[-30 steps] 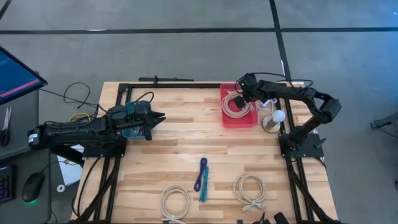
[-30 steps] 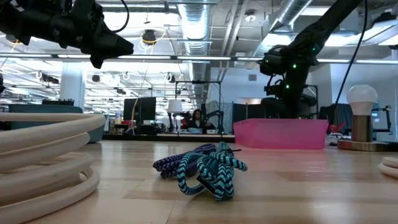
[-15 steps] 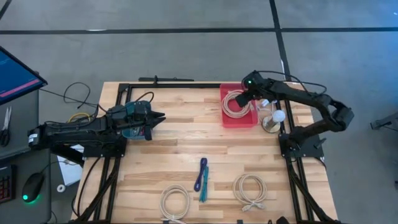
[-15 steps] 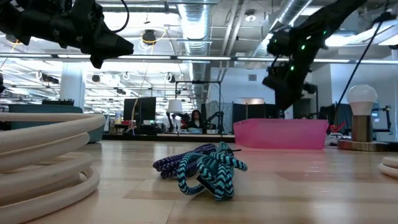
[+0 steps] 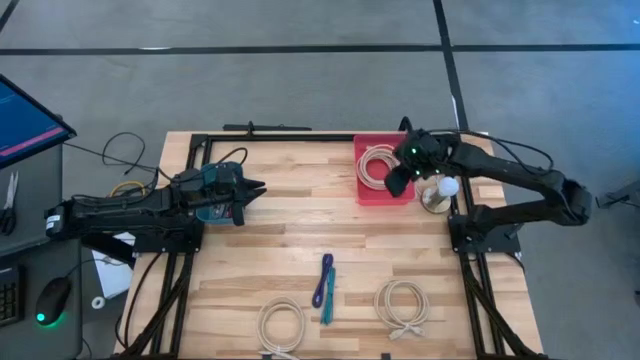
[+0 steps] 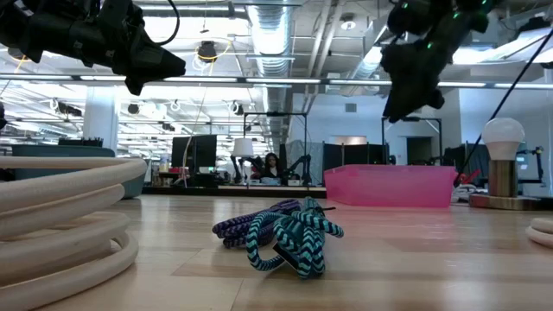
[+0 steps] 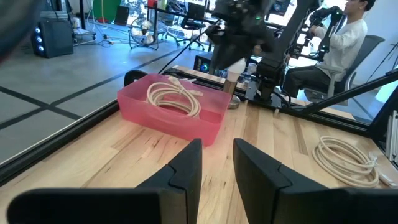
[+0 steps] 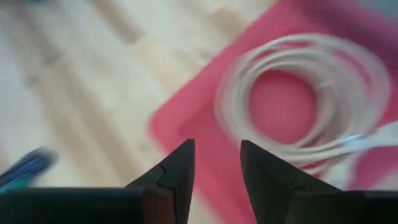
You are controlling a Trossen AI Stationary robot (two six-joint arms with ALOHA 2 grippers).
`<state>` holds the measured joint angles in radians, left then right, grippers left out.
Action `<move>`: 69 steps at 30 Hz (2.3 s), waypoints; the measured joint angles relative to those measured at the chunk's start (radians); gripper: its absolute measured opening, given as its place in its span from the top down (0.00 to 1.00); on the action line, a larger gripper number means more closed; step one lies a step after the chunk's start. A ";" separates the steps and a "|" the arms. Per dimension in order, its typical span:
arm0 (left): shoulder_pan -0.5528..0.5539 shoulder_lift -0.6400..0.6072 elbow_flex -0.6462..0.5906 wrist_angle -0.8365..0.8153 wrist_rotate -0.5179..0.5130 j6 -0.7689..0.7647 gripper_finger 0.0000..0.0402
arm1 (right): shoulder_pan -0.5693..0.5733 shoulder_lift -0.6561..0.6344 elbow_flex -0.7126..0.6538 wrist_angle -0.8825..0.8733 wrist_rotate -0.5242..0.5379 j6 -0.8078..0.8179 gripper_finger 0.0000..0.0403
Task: Pick & Place USB Port
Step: Put the blue charger cable in the blue bin
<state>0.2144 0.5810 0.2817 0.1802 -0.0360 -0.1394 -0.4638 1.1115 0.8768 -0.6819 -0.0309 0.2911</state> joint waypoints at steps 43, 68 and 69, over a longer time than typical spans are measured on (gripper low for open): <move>0.000 0.000 0.000 -0.005 0.000 0.000 0.78 | 0.915 0.035 0.000 -0.035 0.401 0.452 0.71; 0.000 0.000 0.000 0.008 0.000 0.000 0.78 | 0.798 0.360 0.001 0.493 0.199 -0.116 0.71; 0.000 0.000 0.000 0.008 0.000 0.000 0.78 | 0.795 0.378 0.001 0.504 0.174 -0.138 0.71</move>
<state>0.2146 0.5811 0.2817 0.1886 -0.0360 -0.1390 0.3308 1.4890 0.8776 -0.1782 0.1427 0.1533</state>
